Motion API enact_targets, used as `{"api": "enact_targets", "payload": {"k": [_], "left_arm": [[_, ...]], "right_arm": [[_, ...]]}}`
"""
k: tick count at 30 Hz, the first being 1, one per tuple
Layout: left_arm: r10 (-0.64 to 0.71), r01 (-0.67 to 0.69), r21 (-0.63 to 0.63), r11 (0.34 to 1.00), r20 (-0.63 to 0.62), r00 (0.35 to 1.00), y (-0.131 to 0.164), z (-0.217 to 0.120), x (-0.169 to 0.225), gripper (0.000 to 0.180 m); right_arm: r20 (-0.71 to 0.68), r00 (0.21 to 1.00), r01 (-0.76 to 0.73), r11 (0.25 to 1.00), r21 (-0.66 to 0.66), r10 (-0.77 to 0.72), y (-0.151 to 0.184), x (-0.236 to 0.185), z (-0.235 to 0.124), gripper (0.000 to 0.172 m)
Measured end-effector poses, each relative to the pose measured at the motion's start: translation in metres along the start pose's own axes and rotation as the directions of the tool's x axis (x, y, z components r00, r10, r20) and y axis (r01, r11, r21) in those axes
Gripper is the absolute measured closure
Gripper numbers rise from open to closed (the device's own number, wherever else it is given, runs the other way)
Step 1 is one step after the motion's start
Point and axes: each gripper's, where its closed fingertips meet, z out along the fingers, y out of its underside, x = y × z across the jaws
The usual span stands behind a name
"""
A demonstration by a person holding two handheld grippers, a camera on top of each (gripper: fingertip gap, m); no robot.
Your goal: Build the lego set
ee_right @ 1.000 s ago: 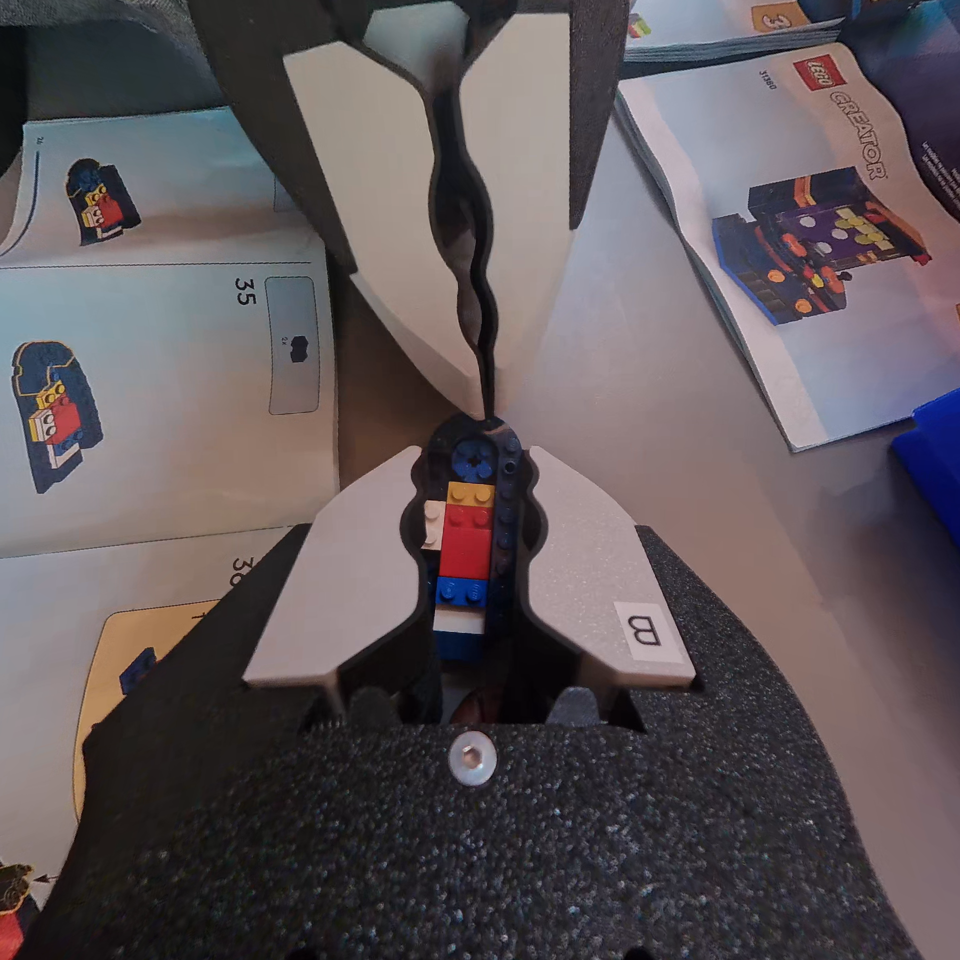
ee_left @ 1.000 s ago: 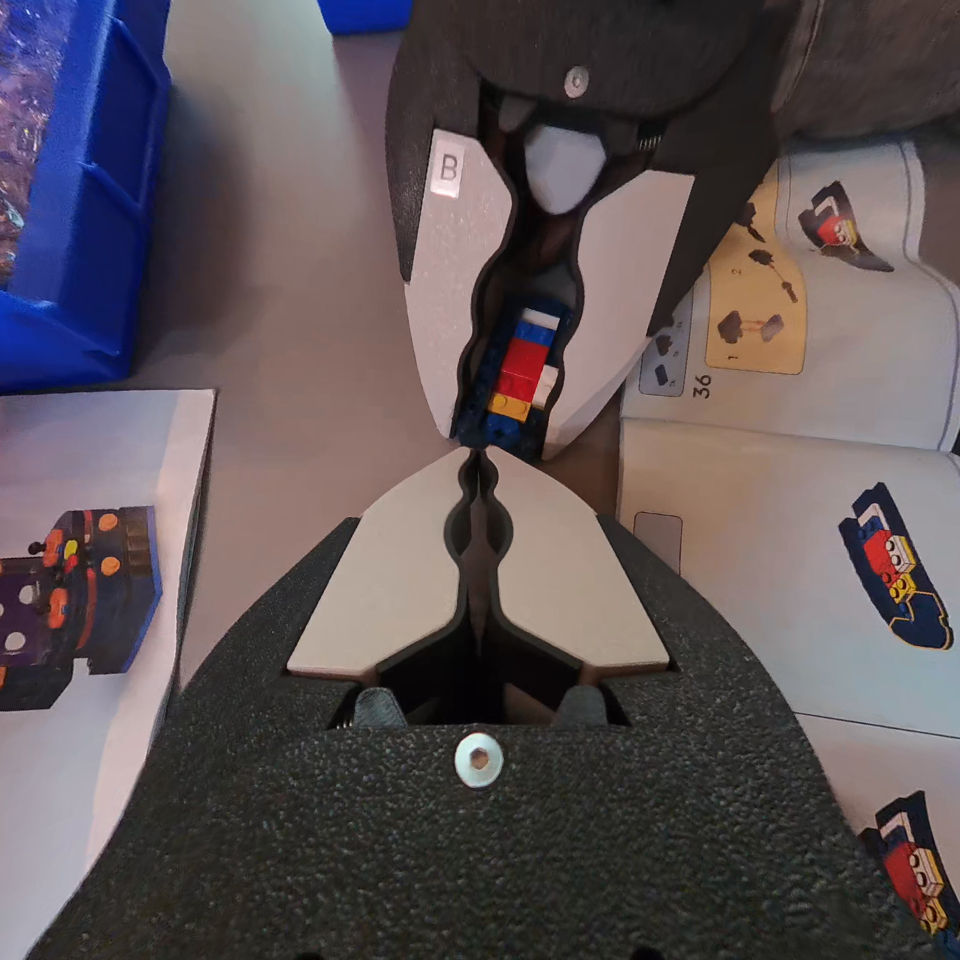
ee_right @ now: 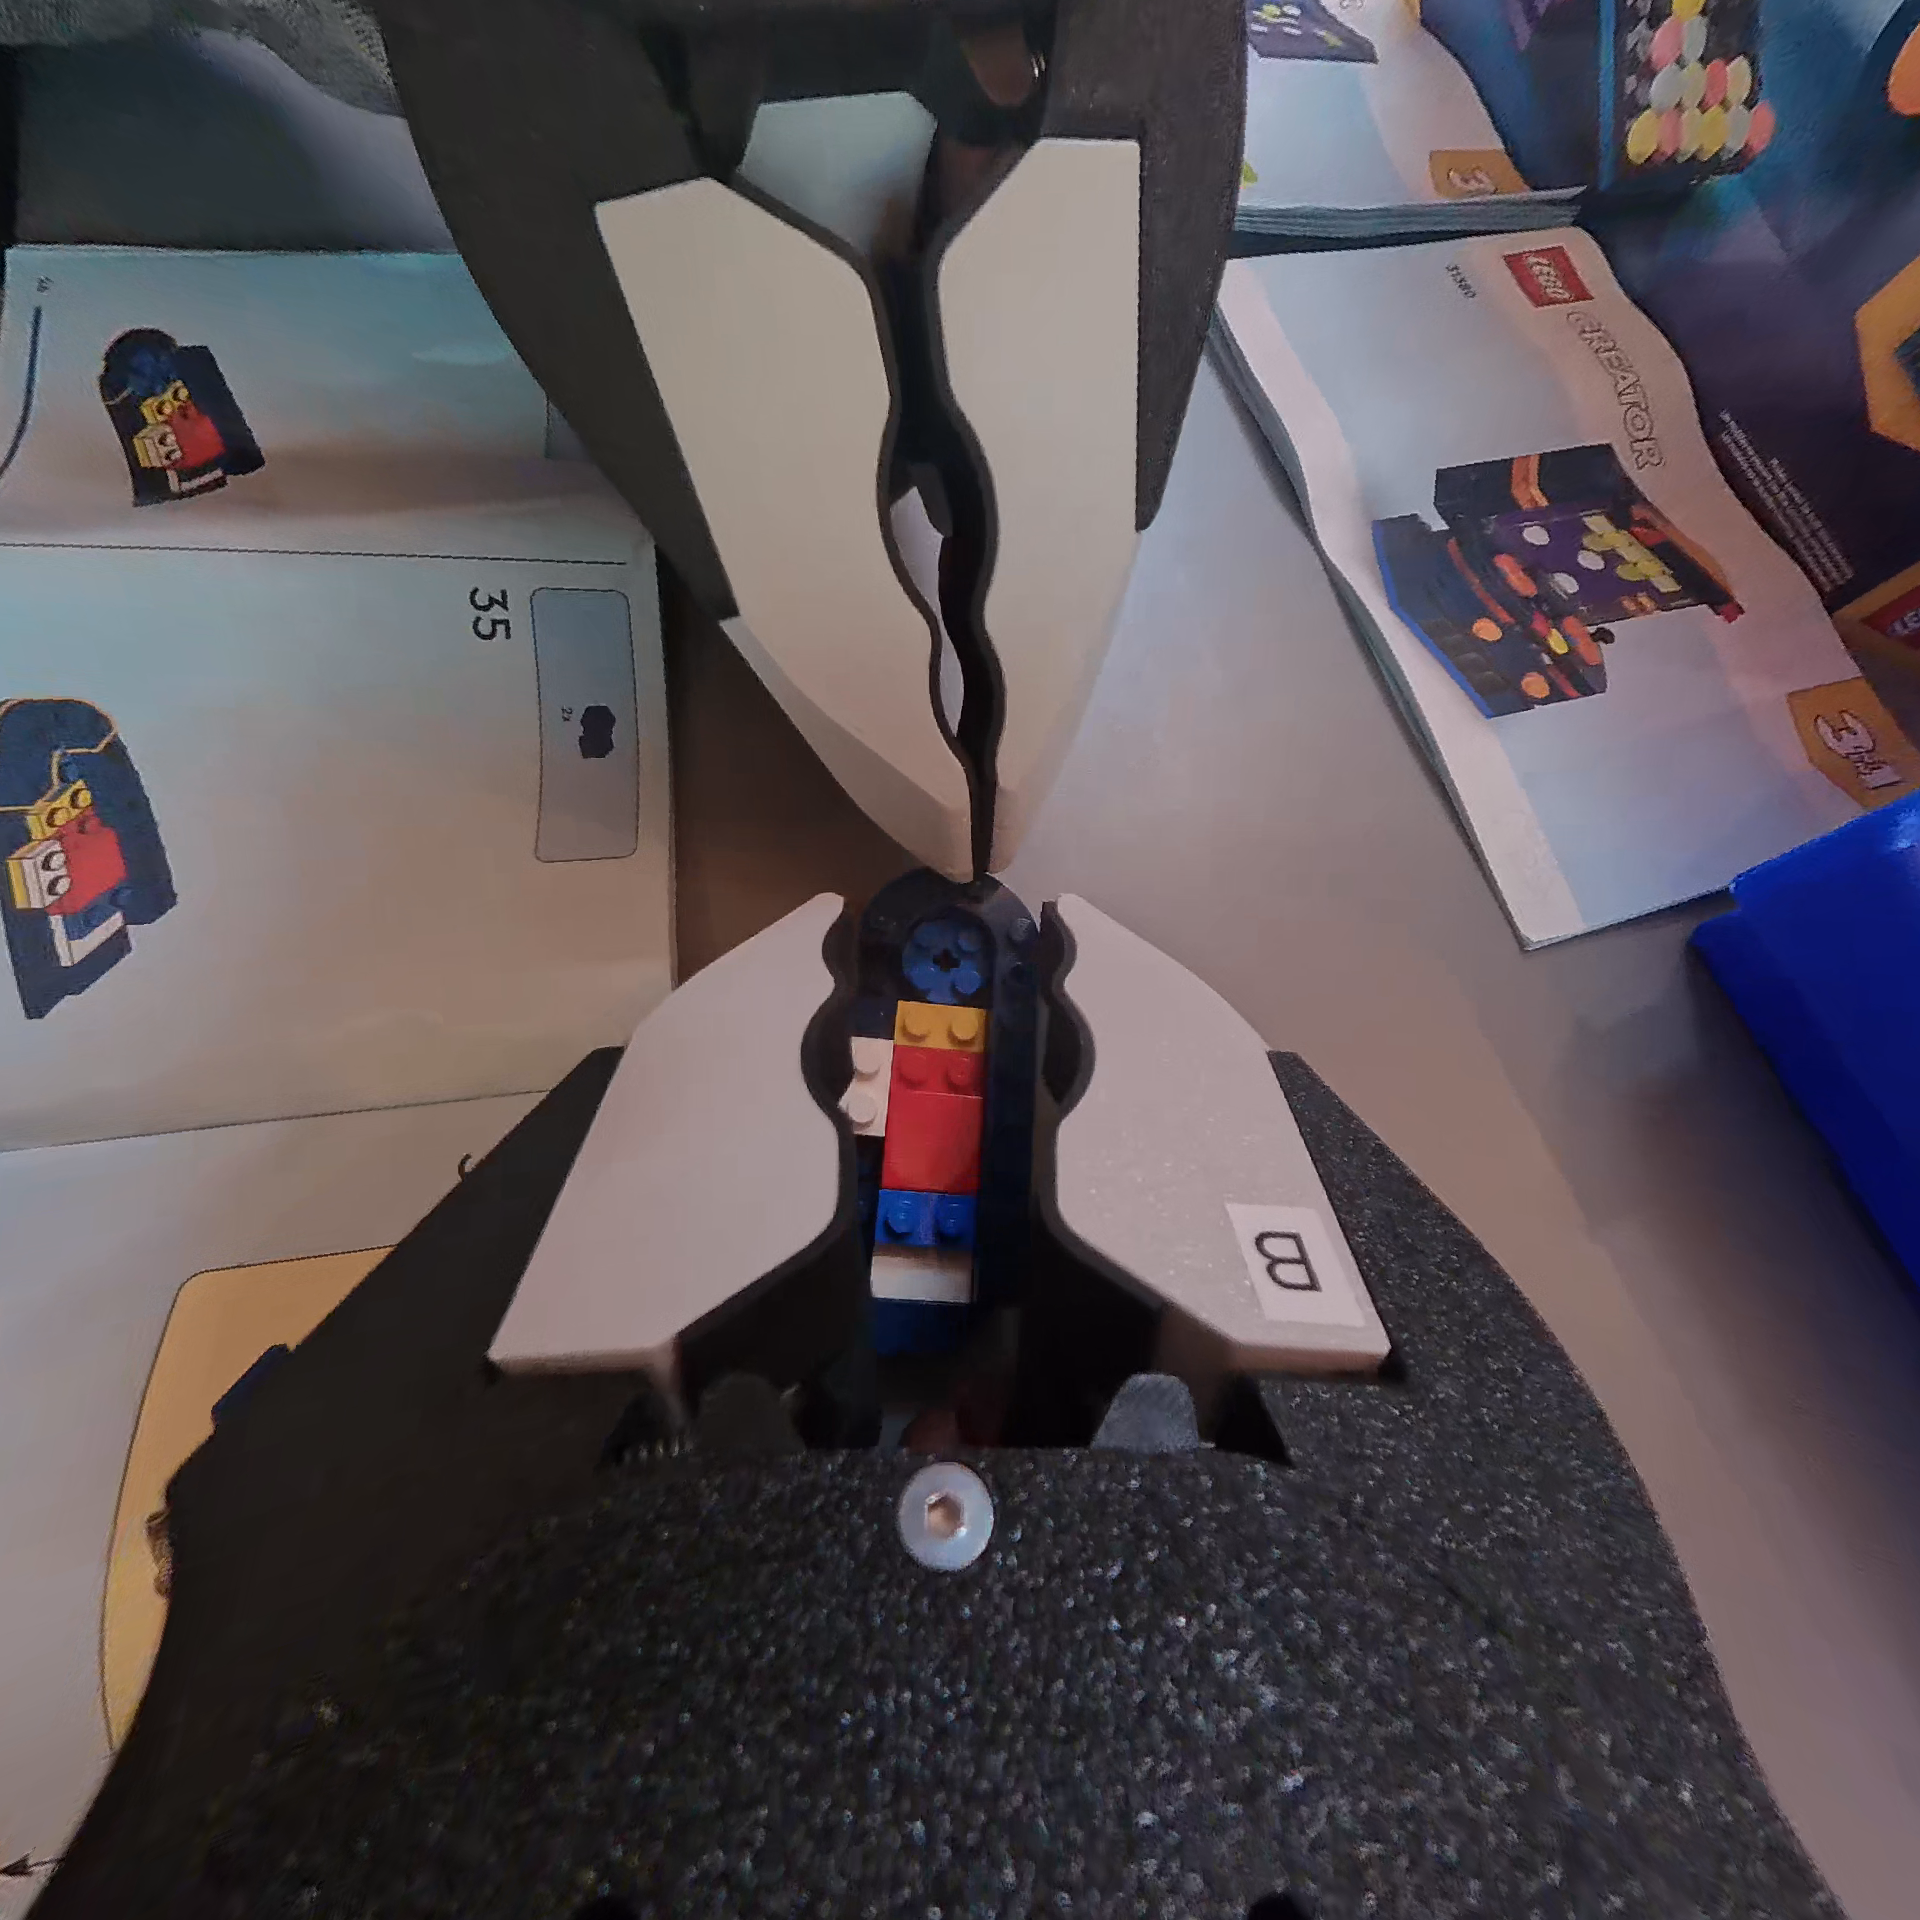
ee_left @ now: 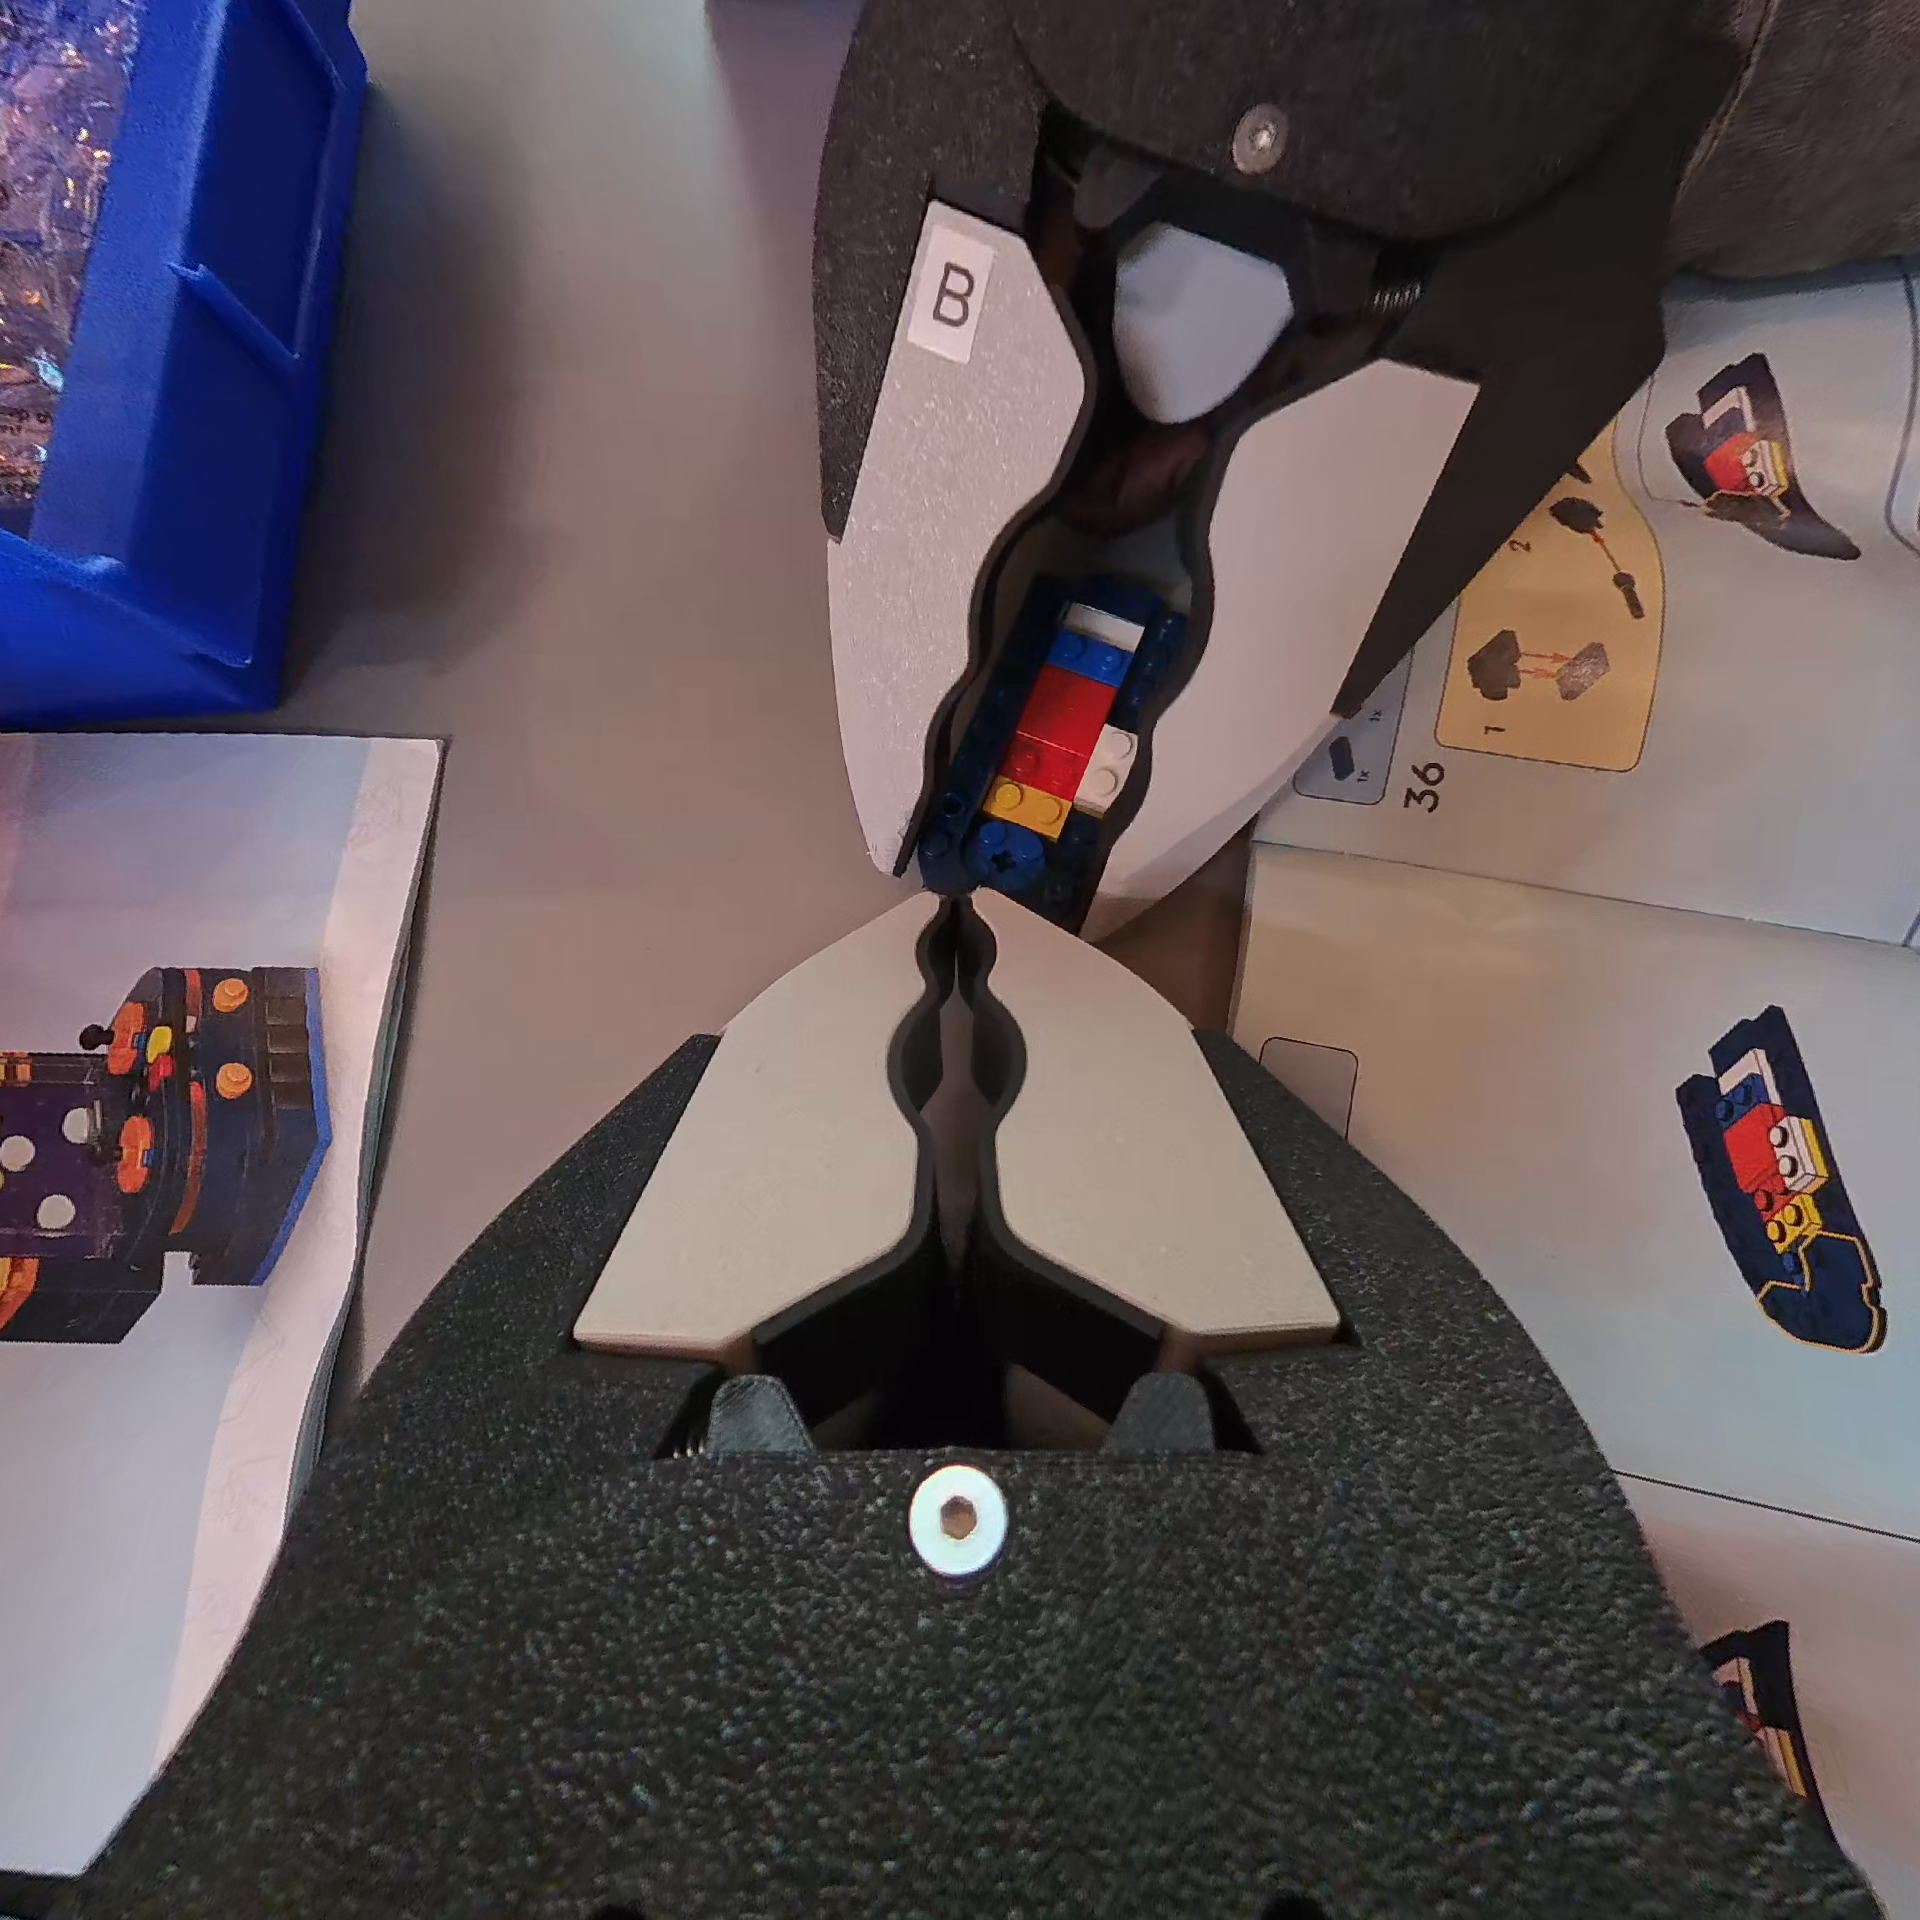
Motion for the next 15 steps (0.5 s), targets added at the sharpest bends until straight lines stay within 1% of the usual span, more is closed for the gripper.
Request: {"api": "enact_targets", "payload": {"k": [15], "left_arm": [[0.013,-0.013,-0.001,1.000,0.009,1.000,0.0001,0.0003,-0.0002,0.180]], "right_arm": [[0.008,1.000,-0.009,1.000,-0.003,0.009,0.0004,-0.0003,0.0005,0.139]]}}
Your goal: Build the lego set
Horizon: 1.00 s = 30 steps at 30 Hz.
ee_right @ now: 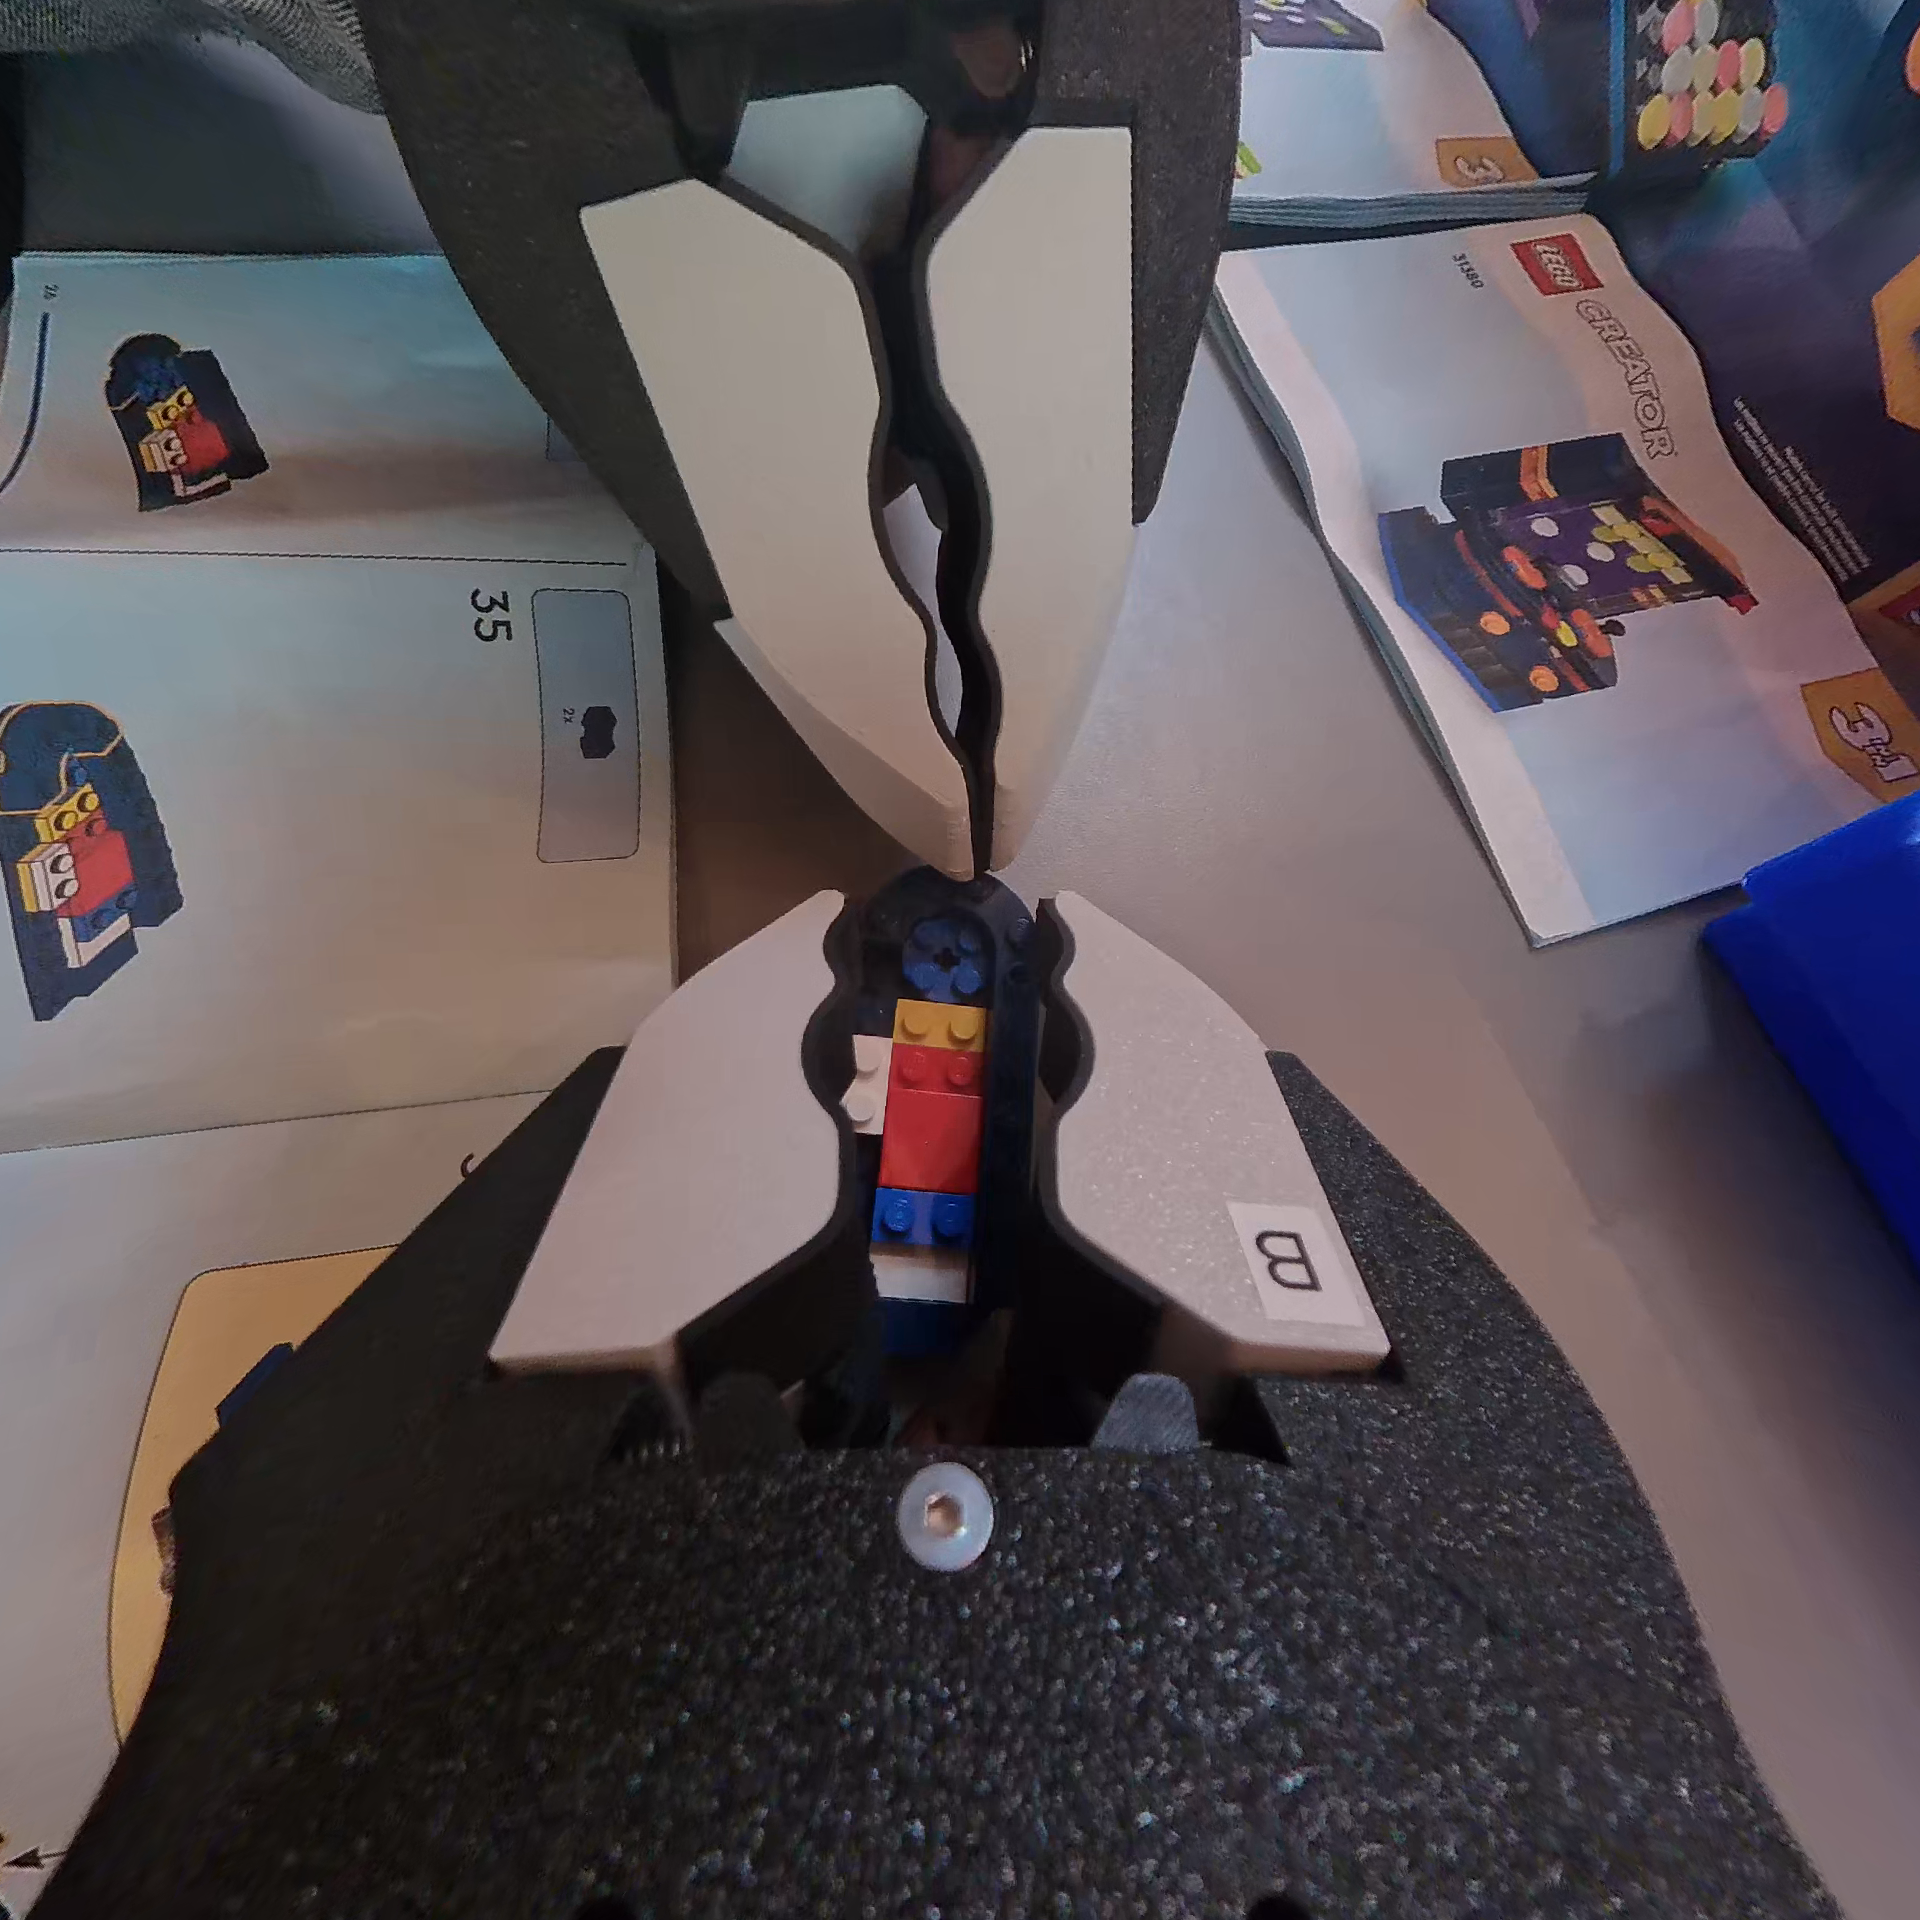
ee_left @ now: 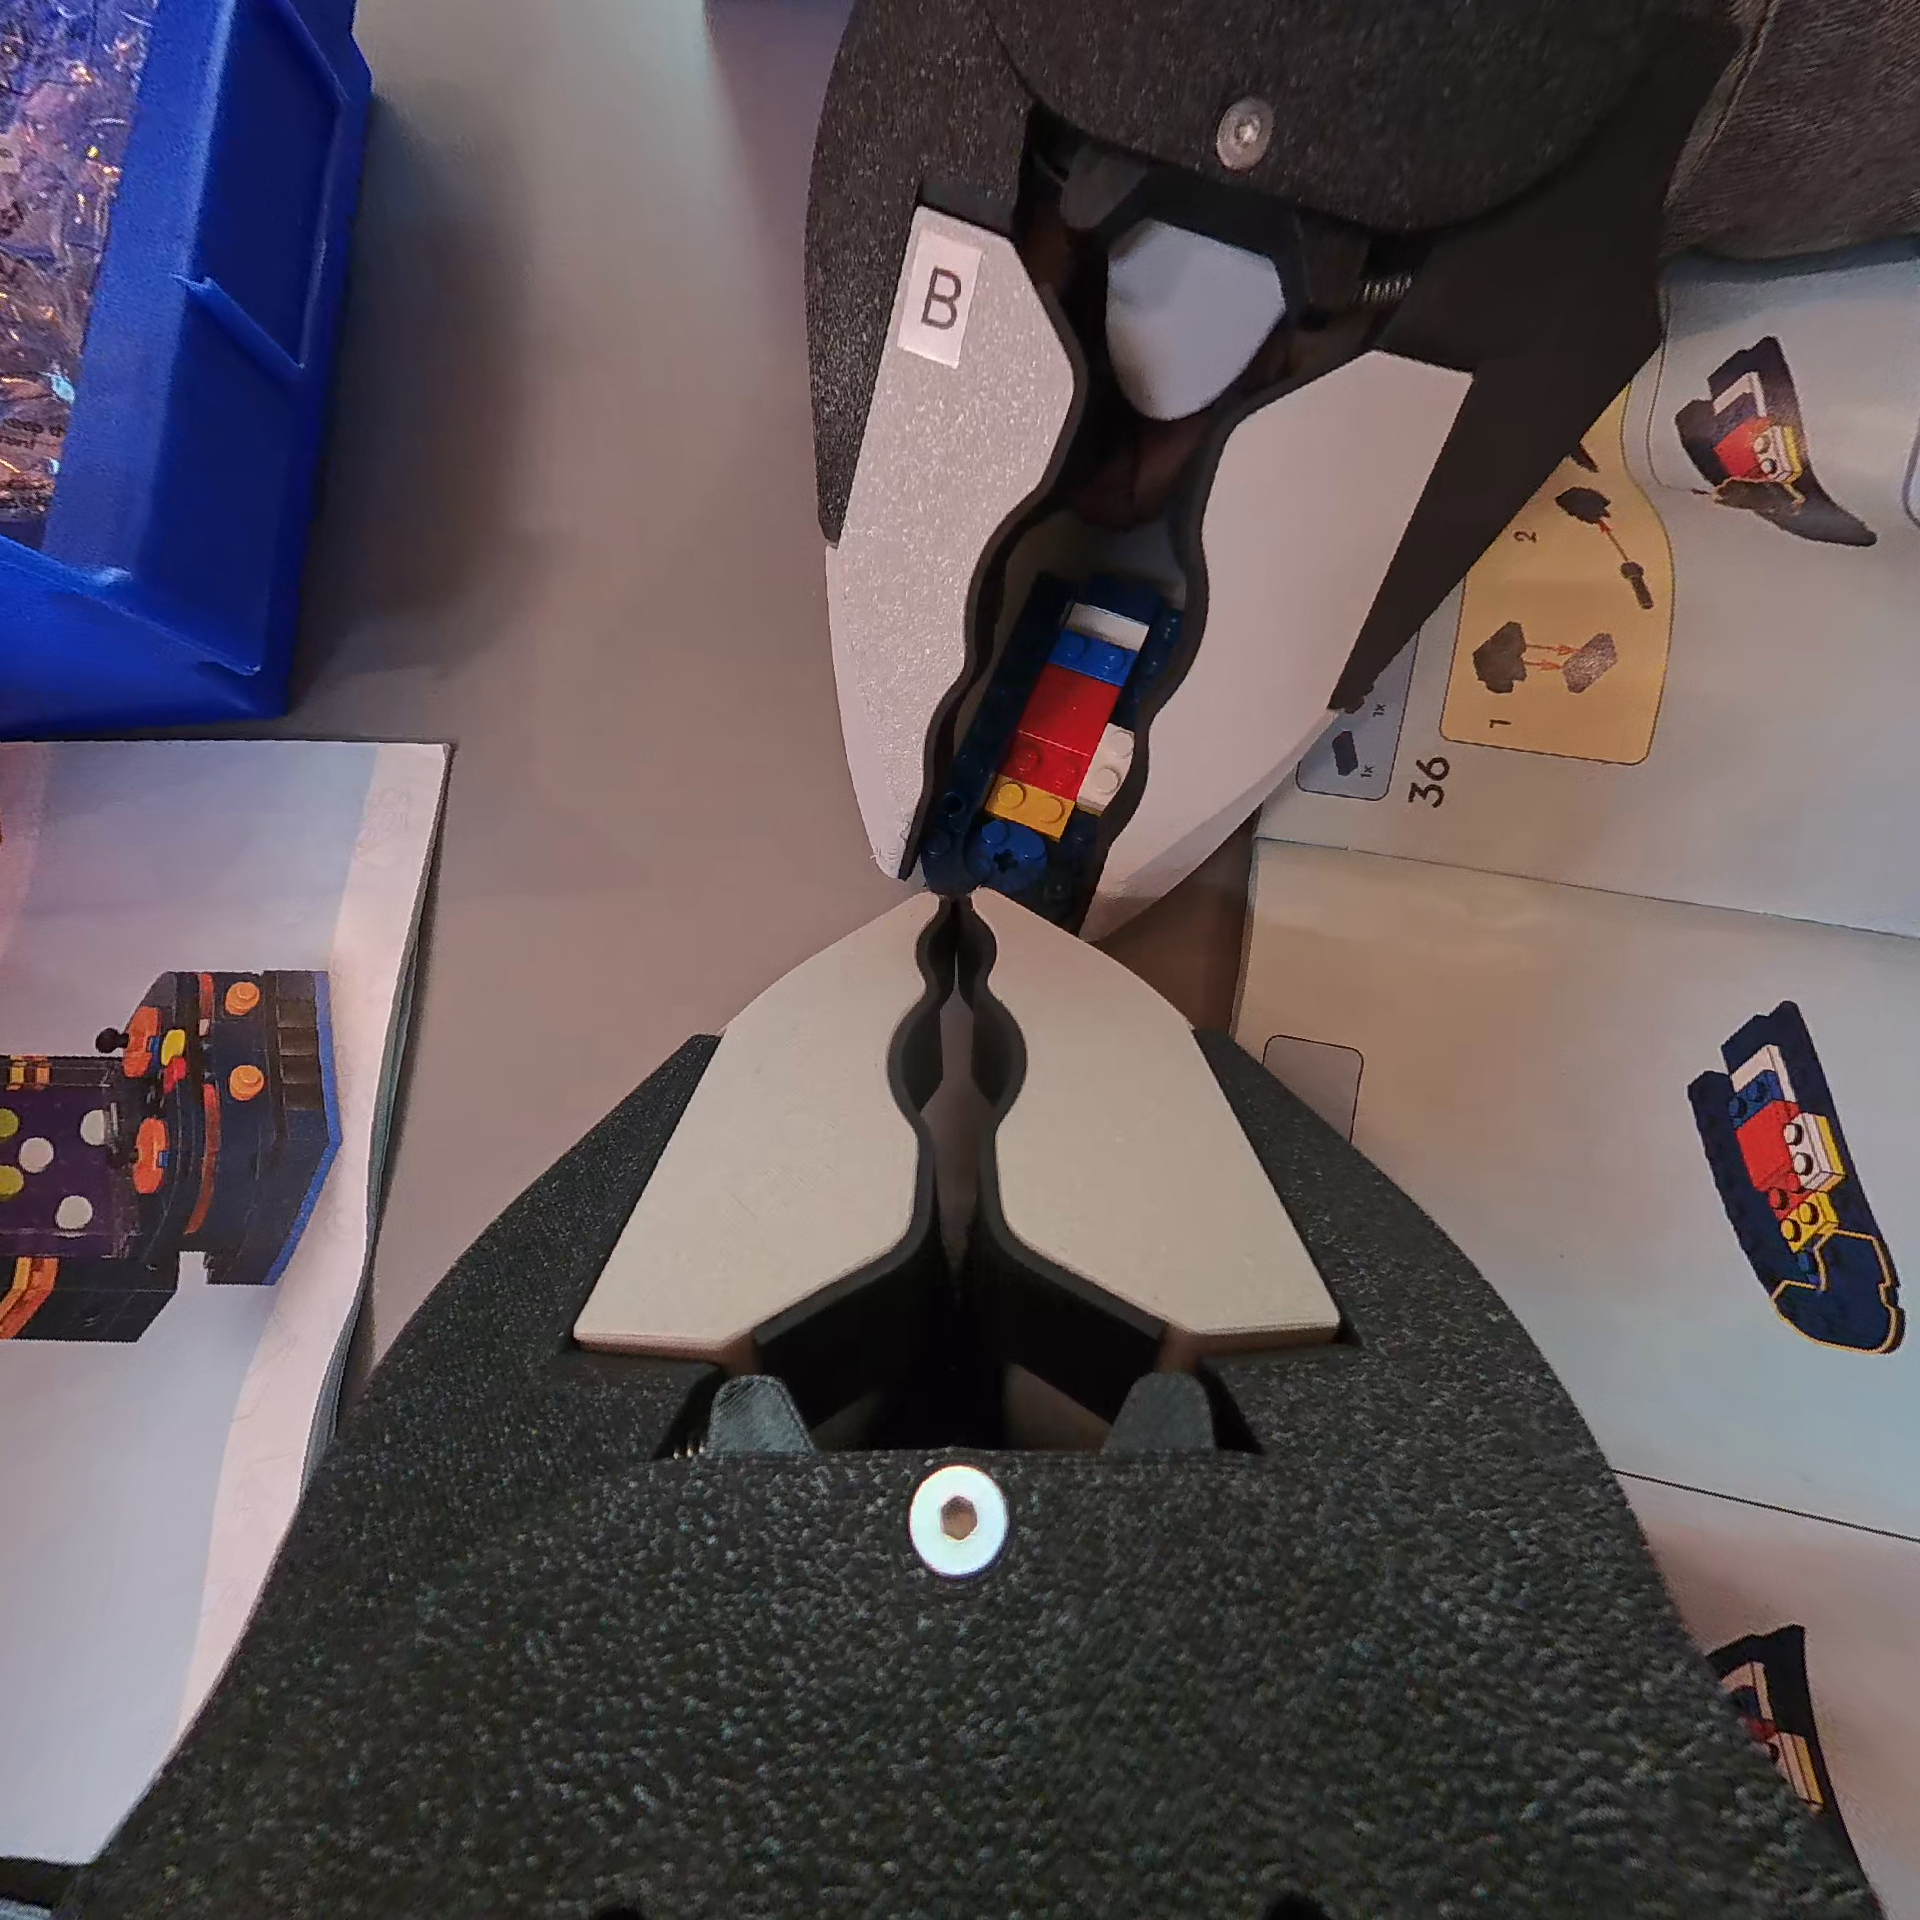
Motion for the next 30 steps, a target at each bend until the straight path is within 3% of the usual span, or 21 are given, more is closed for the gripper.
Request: {"api": "enact_targets", "payload": {"k": [4,7,9,12,18,30], "left_arm": [[0.007,-0.007,0.003,1.000,-0.007,1.000,-0.001,0.000,0.001,0.180],[0.000,0.000,-0.006,1.000,-0.068,0.998,0.000,-0.003,0.006,0.180],[-0.009,0.010,0.016,1.000,-0.077,0.997,-0.005,-0.010,0.003,0.154],[0.052,-0.049,0.033,0.998,-0.084,0.995,-0.005,-0.015,0.004,0.137],[0.171,-0.172,-0.012,0.985,-0.066,0.983,0.006,0.007,0.013,0.146],[0.091,-0.091,0.012,0.996,-0.096,0.991,0.007,0.008,0.013,0.151]], "right_arm": [[-0.003,1.000,0.018,1.000,-0.002,-0.018,0.001,-0.001,-0.001,0.139],[0.006,1.000,0.003,0.999,-0.039,-0.003,0.010,0.000,-0.008,0.106],[0.011,1.000,0.003,0.998,-0.066,-0.002,0.018,0.003,-0.019,0.109],[0.028,0.999,-0.019,0.998,-0.054,0.020,0.022,0.004,-0.029,0.123],[0.079,0.997,0.004,0.999,-0.041,0.000,0.025,-0.005,-0.023,0.138],[0.093,0.996,0.006,0.999,-0.031,-0.004,0.024,-0.007,-0.022,0.138]]}}
